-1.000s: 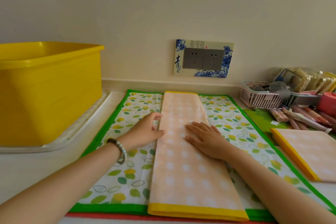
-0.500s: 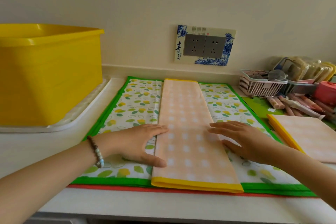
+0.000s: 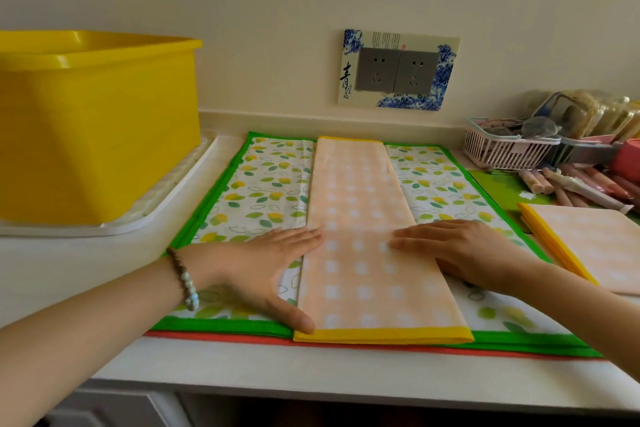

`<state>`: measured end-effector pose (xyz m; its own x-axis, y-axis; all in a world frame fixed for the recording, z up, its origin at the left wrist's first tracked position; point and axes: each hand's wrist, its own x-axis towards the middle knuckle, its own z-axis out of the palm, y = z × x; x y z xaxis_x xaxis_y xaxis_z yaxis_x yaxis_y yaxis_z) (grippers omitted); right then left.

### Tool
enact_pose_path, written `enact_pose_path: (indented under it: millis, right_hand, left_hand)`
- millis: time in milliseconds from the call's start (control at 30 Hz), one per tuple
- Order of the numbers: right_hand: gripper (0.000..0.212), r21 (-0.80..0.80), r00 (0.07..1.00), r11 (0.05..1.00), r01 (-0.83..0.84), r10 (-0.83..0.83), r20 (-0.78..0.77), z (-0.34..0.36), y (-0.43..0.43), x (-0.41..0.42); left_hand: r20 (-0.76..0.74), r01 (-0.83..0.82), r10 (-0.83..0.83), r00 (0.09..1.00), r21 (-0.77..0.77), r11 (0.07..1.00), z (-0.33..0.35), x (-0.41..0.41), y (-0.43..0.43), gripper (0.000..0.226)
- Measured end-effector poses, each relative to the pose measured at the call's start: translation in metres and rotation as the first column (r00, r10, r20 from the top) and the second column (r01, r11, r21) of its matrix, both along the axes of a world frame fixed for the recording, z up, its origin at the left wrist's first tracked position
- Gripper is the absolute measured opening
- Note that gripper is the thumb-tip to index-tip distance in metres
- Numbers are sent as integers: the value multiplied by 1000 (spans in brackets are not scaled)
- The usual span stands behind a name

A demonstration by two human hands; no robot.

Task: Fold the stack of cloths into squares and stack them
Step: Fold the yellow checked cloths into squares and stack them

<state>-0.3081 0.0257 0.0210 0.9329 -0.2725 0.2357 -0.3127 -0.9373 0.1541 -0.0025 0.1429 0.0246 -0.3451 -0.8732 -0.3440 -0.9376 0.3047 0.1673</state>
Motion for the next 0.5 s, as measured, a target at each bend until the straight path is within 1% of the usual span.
enact_pose_path:
  millis: [100, 167, 200, 267, 300, 367, 433, 467, 500]
  right_hand:
    - [43, 76, 998, 996, 53, -56, 32, -4, 0, 0]
    - [42, 121, 993, 989, 85, -94, 67, -5, -1, 0]
    - [41, 173, 987, 979, 104, -123, 103, -5, -1, 1]
    - [42, 304, 961, 938, 166, -223, 163, -4, -3, 1]
    - [42, 376, 949, 906, 194, -270, 162, -2, -4, 1]
    - [28, 499, 918, 842, 206, -343, 200, 1, -6, 6]
    - [15, 578, 855, 788, 210, -436, 283, 2, -9, 15]
    - [14, 618, 818, 755, 218, -487, 306, 3, -11, 18]
    - [12, 662, 788, 716, 223, -532, 310, 3, -14, 22]
  left_hand:
    - [3, 0, -1, 1000, 38, 999, 2, 0, 0, 122]
    - [-34, -12, 12, 999, 21, 1000, 3, -1, 0, 115]
    - [-77, -42, 43, 996, 12, 999, 5, -1, -1, 109]
    - [-253, -131, 128, 959, 6, 991, 8, -1, -4, 90]
    - [-366, -173, 167, 916, 18, 985, 10, -2, -6, 81]
    - [-548, -266, 252, 798, 55, 962, 12, -3, -12, 57]
    - [-664, -363, 339, 667, 108, 925, 13, 1, -21, 38]
    - [-711, -381, 356, 607, 132, 915, 10, 3, -26, 28]
    - [-743, -383, 350, 571, 135, 914, 7, 4, -32, 25]
